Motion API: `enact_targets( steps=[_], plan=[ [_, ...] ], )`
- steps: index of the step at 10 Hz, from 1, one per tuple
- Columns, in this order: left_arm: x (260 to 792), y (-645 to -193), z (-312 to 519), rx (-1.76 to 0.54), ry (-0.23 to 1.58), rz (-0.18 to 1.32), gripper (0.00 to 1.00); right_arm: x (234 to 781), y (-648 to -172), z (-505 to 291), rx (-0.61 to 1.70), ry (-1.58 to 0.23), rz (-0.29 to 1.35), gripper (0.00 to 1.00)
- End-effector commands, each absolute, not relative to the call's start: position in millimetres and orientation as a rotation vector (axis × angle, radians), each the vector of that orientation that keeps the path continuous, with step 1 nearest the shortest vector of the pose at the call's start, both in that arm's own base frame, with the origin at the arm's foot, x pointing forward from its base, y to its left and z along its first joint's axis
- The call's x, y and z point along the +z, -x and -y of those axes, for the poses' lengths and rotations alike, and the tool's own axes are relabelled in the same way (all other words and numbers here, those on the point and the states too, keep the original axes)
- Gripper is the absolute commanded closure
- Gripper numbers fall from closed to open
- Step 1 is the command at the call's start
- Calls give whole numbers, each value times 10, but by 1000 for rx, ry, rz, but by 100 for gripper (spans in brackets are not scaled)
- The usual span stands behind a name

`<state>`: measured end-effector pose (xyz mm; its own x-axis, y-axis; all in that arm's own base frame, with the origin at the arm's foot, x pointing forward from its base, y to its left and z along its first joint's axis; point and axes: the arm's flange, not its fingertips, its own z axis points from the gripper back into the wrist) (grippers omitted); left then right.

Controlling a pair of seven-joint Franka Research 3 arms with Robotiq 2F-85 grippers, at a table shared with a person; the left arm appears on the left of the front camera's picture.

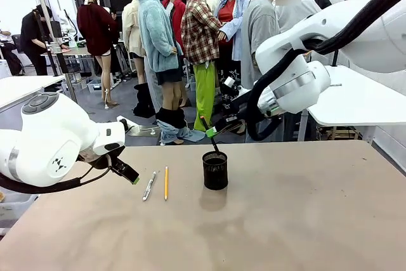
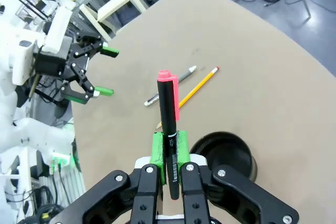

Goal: Place the pens into the pen holder.
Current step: Pick up a writing instrument from the table and place it into the Pen holder.

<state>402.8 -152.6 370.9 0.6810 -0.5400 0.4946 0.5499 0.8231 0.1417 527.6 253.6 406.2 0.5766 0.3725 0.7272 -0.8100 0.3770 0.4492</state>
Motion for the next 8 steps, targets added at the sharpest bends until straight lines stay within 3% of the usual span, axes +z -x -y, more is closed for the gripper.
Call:
enact_targets(
  steps=[1, 8],
  plan=[
    [3713, -4030, 1510, -608, 21, 550, 0, 3903, -5386, -2591, 797, -898, 640, 100],
    [3713, -4030, 1510, -608, 21, 550, 0, 3457, -5503, -2589, 890, -960, 662, 100]
  ],
)
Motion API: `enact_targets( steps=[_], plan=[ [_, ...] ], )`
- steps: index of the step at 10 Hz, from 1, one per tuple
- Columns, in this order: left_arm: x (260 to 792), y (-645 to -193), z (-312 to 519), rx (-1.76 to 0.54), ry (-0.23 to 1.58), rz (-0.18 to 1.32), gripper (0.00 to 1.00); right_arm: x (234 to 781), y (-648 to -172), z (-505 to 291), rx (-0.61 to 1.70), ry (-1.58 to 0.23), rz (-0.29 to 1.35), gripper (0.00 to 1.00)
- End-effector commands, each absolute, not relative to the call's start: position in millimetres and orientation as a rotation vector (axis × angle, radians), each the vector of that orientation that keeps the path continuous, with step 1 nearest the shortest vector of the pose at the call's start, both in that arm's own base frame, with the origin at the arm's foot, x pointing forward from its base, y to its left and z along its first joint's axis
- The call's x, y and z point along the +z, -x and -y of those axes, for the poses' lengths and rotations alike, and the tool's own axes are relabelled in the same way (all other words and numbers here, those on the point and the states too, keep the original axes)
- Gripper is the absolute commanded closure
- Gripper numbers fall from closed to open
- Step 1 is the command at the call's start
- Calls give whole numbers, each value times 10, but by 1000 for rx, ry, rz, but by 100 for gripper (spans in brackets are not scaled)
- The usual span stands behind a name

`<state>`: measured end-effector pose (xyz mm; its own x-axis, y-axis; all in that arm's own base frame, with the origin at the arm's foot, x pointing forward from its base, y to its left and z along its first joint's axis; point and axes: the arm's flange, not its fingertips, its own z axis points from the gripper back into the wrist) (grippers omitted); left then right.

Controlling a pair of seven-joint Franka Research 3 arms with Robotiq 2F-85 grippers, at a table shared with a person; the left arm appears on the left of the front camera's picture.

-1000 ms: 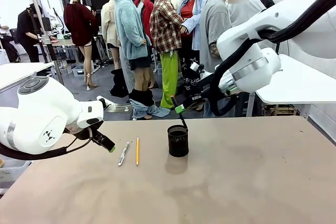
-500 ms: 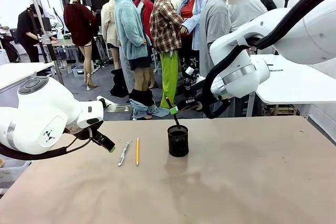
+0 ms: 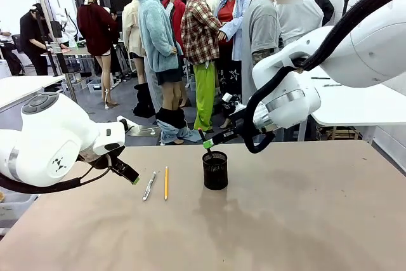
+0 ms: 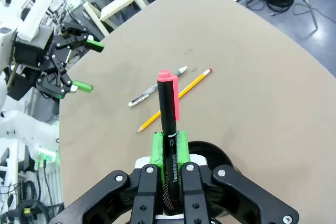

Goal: Place the pens into the pen holder.
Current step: Pick up a writing instrument from the table and place it into the Pen holder.

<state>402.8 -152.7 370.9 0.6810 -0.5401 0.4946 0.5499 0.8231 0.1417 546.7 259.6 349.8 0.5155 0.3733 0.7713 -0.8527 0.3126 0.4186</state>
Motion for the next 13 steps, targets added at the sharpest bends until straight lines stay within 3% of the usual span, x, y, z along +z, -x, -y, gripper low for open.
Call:
enact_targets(
  steps=[1, 5, 8, 13],
  plan=[
    [3713, -4030, 1510, -608, 21, 550, 0, 3404, -5478, -2571, 906, -962, 647, 100],
    [3713, -4030, 1510, -608, 21, 550, 0, 3305, -5410, -2490, 981, -943, 671, 100],
    [3713, -4030, 1510, -608, 21, 550, 0, 3297, -5369, -2460, 1023, -937, 680, 54],
    [3713, -4030, 1510, -608, 21, 550, 0, 3692, -5296, -1959, 865, -864, 796, 54]
  ],
)
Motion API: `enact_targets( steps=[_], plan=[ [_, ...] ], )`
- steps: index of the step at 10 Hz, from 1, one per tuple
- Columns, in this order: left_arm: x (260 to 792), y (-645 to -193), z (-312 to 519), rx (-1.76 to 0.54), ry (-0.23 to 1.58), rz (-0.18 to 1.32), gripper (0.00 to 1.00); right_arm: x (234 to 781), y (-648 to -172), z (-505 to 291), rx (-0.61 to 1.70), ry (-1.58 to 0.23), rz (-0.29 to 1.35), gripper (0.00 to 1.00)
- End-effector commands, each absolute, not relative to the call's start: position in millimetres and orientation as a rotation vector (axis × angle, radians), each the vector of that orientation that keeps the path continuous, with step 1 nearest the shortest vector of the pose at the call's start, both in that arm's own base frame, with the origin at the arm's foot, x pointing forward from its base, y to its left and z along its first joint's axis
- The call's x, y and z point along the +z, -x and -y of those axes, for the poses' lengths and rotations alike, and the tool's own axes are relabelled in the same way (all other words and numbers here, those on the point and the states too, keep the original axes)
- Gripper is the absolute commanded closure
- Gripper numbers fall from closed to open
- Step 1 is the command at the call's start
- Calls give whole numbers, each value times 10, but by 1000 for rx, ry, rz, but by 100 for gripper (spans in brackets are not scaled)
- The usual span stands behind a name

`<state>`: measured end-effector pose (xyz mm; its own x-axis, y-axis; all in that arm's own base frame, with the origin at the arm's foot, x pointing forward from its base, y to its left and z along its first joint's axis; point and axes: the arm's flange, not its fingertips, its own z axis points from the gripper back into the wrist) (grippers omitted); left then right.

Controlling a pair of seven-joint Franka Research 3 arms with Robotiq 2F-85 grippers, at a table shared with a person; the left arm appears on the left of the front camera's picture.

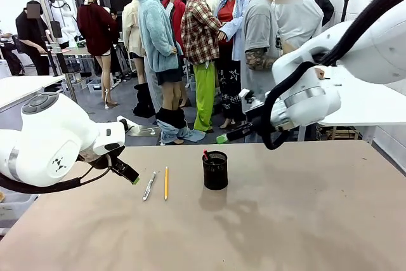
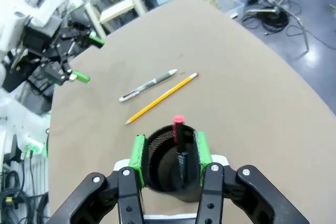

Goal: Place the pens into the pen holder.
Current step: Pick up a writing instrument from the table and place it into the Pen holder.

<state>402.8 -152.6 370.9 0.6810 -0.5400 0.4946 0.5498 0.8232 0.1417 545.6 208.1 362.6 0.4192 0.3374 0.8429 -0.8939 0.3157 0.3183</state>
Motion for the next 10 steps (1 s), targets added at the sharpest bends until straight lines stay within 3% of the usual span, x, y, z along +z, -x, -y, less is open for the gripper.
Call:
enact_targets(
  steps=[1, 6, 8, 10],
  plan=[
    [3713, -4030, 1510, -608, 21, 550, 0, 3869, -5245, -1738, 826, -785, 818, 54],
    [3713, -4030, 1510, -608, 21, 550, 0, 4695, -4914, -812, 553, -341, 795, 54],
    [3713, -4030, 1510, -608, 21, 550, 0, 4837, -4843, -624, 475, -163, 664, 54],
    [3713, -4030, 1510, -608, 21, 550, 0, 4858, -4843, -510, 396, 45, 461, 43]
  ],
)
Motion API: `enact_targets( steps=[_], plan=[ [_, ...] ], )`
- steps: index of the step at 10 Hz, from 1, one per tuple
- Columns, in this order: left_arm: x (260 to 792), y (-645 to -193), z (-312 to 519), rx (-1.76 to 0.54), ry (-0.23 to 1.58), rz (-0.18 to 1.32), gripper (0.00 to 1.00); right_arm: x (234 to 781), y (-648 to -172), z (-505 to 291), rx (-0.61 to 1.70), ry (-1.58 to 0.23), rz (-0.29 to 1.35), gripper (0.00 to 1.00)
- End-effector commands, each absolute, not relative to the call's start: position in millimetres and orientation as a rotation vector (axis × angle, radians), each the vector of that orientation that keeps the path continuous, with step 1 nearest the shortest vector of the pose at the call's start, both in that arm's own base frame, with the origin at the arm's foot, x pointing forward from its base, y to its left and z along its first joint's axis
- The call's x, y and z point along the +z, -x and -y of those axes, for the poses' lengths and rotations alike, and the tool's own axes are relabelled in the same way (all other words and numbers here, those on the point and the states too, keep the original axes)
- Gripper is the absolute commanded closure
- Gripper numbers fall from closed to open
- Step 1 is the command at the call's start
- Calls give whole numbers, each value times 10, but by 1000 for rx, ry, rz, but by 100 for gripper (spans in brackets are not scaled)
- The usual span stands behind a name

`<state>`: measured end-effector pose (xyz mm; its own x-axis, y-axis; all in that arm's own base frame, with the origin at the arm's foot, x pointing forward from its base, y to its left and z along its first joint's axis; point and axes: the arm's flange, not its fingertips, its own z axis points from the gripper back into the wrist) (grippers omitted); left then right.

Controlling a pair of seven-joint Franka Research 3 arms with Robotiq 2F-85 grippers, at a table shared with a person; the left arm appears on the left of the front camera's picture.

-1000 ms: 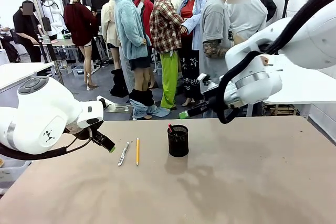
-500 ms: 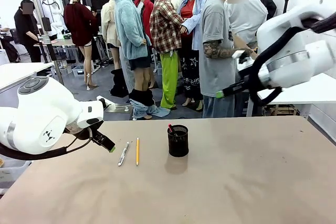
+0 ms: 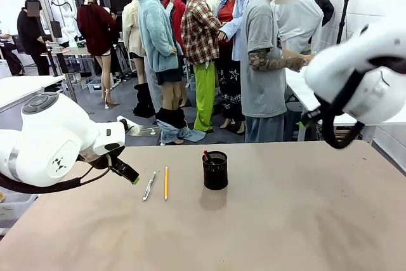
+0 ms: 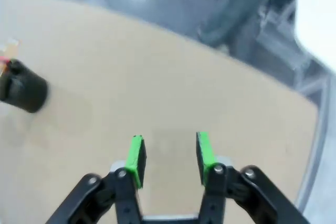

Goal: Place the pens into the pen holder.
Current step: Pick up a writing instrument from the table and place it into the Pen holder.

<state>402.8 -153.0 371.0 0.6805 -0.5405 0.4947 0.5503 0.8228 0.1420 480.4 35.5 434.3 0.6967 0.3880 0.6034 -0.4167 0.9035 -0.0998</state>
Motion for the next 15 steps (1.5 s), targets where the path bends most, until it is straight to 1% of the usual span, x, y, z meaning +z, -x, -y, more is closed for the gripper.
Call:
enact_targets(
  steps=[1, 2, 3, 4, 5, 6, 7, 8, 9, 12, 13, 15],
  plan=[
    [3713, -4030, 1510, -608, 21, 550, 0, 4843, -4826, -442, 366, 81, 375, 38],
    [3713, -4030, 1510, -608, 21, 550, 0, 4793, -4848, -318, 256, 125, 321, 28],
    [3713, -4030, 1510, -608, 21, 550, 0, 4753, -4835, -234, 224, 95, 310, 14],
    [3710, -4028, 1529, -612, 19, 549, 0, 4699, -4829, -182, 209, 70, 301, 14],
    [3712, -4171, 1604, -579, 46, 515, 0, 4651, -4838, -164, 193, 61, 291, 14],
    [3723, -4392, 1735, -544, 60, 448, 0, 4611, -4849, -131, 182, 27, 285, 14],
    [3731, -4641, 1917, -528, 32, 395, 0, 4561, -4843, -88, 171, 21, 275, 14],
    [3752, -4900, 2108, -518, 8, 358, 0, 4715, -4758, -122, 198, 98, 276, 14],
    [3761, -5072, 2248, -482, -42, 324, 0, 4715, -4758, -122, 198, 98, 276, 14],
    [3567, -5414, 2366, -403, -84, 216, 0, 4715, -4758, -122, 198, 98, 276, 14],
    [3493, -5443, 2333, -380, -73, 178, 0, 4715, -4758, -122, 198, 98, 276, 14],
    [3356, -5462, 2253, -348, -95, 157, 0, 4715, -4758, -122, 198, 98, 276, 14]
  ],
)
